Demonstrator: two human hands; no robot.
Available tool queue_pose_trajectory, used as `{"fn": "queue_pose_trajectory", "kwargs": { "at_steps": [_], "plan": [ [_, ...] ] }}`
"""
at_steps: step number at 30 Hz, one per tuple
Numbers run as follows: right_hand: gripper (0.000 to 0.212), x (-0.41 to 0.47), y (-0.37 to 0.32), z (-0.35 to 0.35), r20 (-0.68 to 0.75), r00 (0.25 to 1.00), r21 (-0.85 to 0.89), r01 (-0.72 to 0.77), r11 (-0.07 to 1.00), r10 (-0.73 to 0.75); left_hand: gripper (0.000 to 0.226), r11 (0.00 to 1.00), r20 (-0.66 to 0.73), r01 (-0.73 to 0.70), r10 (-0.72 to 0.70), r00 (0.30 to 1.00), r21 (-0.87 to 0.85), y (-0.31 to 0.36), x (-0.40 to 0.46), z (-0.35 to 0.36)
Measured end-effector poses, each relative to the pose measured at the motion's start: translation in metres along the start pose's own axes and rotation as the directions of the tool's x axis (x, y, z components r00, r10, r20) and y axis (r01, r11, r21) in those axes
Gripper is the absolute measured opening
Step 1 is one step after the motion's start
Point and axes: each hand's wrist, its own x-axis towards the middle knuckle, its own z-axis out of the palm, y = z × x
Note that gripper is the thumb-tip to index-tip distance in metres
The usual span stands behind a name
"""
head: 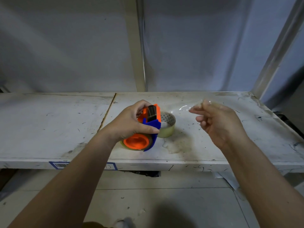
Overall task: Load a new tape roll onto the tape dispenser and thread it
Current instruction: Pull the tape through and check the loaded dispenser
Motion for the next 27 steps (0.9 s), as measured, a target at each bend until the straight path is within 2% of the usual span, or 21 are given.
{"fn": "queue_pose_trajectory", "kwargs": {
  "at_steps": [2,5,7,9,11,13,14,15,16,18,19,21,25,27],
  "plan": [
    [0.022,0.002,-0.001,-0.003,0.076,0.986,0.162,-0.16,0.974,0.149,0.065,0.999,0.001,0.0,0.0,1.0,-0.044,-0.003,-0.001,-0.003],
    [0.02,0.001,-0.004,-0.004,0.194,0.931,0.472,-0.365,0.803,0.309,0.067,0.995,0.019,0.005,-0.003,1.0,-0.104,-0.005,0.0,-0.004],
    [0.02,-0.001,-0.005,-0.001,0.249,0.93,0.553,-0.366,0.749,0.27,0.063,0.983,0.029,0.004,0.001,1.0,-0.184,-0.007,-0.001,-0.004],
    [0.022,-0.002,-0.001,0.002,0.27,0.95,0.544,-0.286,0.789,0.159,0.058,0.962,0.028,-0.002,0.01,1.0,-0.274,-0.009,-0.001,-0.003],
    [0.027,-0.003,0.006,0.006,0.291,0.957,0.445,-0.135,0.885,-0.001,0.058,0.929,0.021,0.002,0.006,1.0,-0.369,-0.012,-0.002,-0.003],
    [0.028,-0.004,0.012,0.009,0.35,0.919,0.219,0.107,0.97,-0.18,0.059,0.885,0.02,0.021,-0.014,1.0,-0.466,-0.015,-0.002,-0.004],
    [0.026,-0.005,0.016,0.009,0.389,0.881,0.064,0.265,0.962,-0.269,0.058,0.861,0.02,0.03,-0.023,1.0,-0.508,-0.017,-0.002,-0.004],
    [0.024,-0.006,0.021,0.01,0.426,0.829,-0.109,0.443,0.89,-0.361,0.058,0.84,0.022,0.039,-0.032,0.999,-0.542,-0.018,-0.003,-0.004],
    [0.023,-0.006,0.027,0.01,0.475,0.755,-0.271,0.614,0.741,-0.452,0.061,0.822,0.025,0.051,-0.045,0.999,-0.567,-0.019,-0.003,-0.003],
    [0.022,-0.005,0.043,0.013,0.615,0.574,-0.441,0.819,0.367,-0.541,0.077,0.797,0.032,0.072,-0.066,0.997,-0.6,-0.021,-0.003,-0.001],
    [0.024,-0.005,0.051,0.015,0.67,0.52,-0.467,0.85,0.244,-0.529,0.083,0.784,0.032,0.076,-0.072,0.997,-0.616,-0.021,-0.002,0.0],
    [0.027,-0.005,0.064,0.018,0.716,0.501,-0.496,0.855,0.15,-0.486,0.086,0.758,0.021,0.074,-0.079,0.997,-0.648,-0.022,-0.002,0.002],
    [0.025,-0.005,0.072,0.022,0.74,0.464,-0.506,0.861,0.052,-0.486,0.083,0.746,0.001,0.065,-0.085,0.996,-0.662,-0.023,-0.002,0.001],
    [0.026,-0.009,0.072,0.025,0.706,0.521,-0.544,0.833,0.104,-0.48,0.083,0.743,-0.013,0.056,-0.086,0.996,-0.667,-0.023,-0.001,-0.001]
  ]
}}
